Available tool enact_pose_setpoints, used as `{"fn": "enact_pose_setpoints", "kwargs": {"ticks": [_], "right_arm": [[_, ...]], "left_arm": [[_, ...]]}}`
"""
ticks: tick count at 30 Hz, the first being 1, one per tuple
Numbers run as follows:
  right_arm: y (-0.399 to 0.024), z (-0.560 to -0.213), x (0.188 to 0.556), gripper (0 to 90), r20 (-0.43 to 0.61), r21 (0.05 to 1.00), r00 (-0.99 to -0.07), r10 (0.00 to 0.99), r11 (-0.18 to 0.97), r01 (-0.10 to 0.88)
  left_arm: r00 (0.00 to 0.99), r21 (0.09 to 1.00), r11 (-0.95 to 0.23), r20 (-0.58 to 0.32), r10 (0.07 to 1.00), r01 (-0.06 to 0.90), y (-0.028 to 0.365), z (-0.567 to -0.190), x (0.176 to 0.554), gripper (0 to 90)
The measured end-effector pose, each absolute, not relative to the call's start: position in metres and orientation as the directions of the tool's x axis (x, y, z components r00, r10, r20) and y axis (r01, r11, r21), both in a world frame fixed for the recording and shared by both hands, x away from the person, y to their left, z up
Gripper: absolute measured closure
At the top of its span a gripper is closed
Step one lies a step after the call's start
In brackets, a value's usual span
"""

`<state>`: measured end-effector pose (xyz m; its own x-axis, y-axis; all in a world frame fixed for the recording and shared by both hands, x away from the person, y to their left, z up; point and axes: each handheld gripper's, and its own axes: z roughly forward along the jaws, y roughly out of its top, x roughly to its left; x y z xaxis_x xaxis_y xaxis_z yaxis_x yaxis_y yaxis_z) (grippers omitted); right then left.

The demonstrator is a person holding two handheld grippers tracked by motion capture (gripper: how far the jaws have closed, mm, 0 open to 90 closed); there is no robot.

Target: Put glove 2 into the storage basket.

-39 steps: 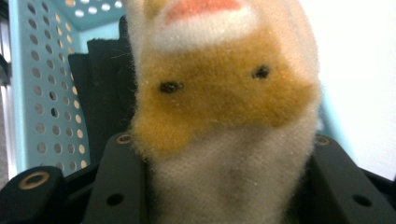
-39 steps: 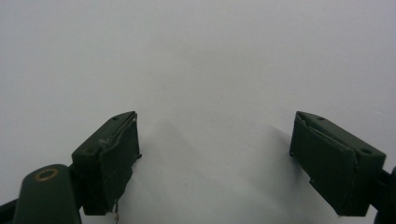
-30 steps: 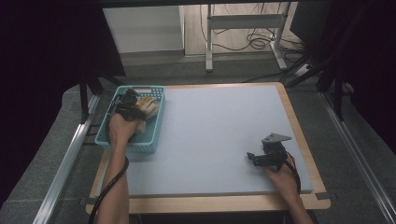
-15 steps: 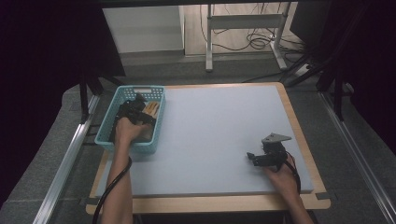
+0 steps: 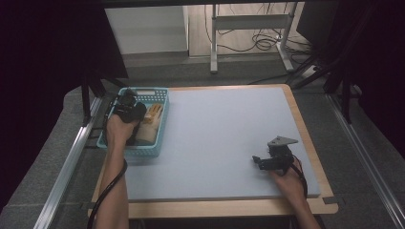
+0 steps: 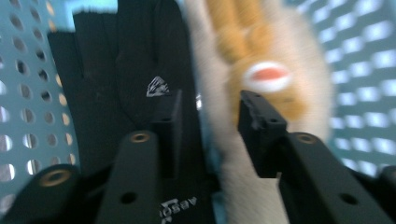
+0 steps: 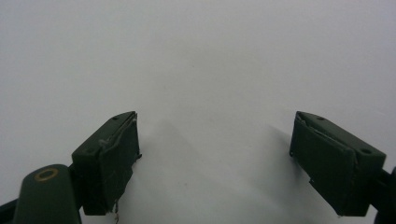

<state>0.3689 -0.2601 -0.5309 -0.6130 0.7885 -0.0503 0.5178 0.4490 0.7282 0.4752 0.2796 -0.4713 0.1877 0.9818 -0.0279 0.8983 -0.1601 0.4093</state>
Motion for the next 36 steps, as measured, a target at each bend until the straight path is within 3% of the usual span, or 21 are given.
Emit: {"fn": "enact_pose_setpoints", "kwargs": {"ticks": [6,8,19,31,36], "right_arm": [[-0.260,-0.531,0.369,15.4,-0.050,0.728,-0.613,0.788,0.449,0.518],[-0.260,-0.531,0.369,15.4,-0.050,0.728,-0.613,0.788,0.449,0.518],[-0.260,-0.531,0.369,15.4,-0.050,0.729,-0.613,0.789,0.448,0.518],[-0.260,-0.531,0.369,15.4,-0.050,0.729,-0.613,0.788,0.449,0.517],[-0.260,-0.531,0.369,15.4,-0.050,0.729,-0.613,0.789,0.448,0.517]], "left_arm": [[0.213,0.391,-0.147,-0.130,0.968,0.909,0.270,-0.490,0.484,71.0],[0.220,0.388,-0.161,-0.111,0.969,0.907,0.268,-0.488,0.484,71.1],[0.212,0.452,-0.136,-0.120,0.970,0.882,0.284,-0.478,0.473,50.5],[0.196,0.501,-0.121,-0.099,0.976,0.857,0.298,-0.467,0.459,37.2],[0.205,0.549,-0.103,-0.129,0.970,0.829,0.304,-0.459,0.451,31.1]]}}
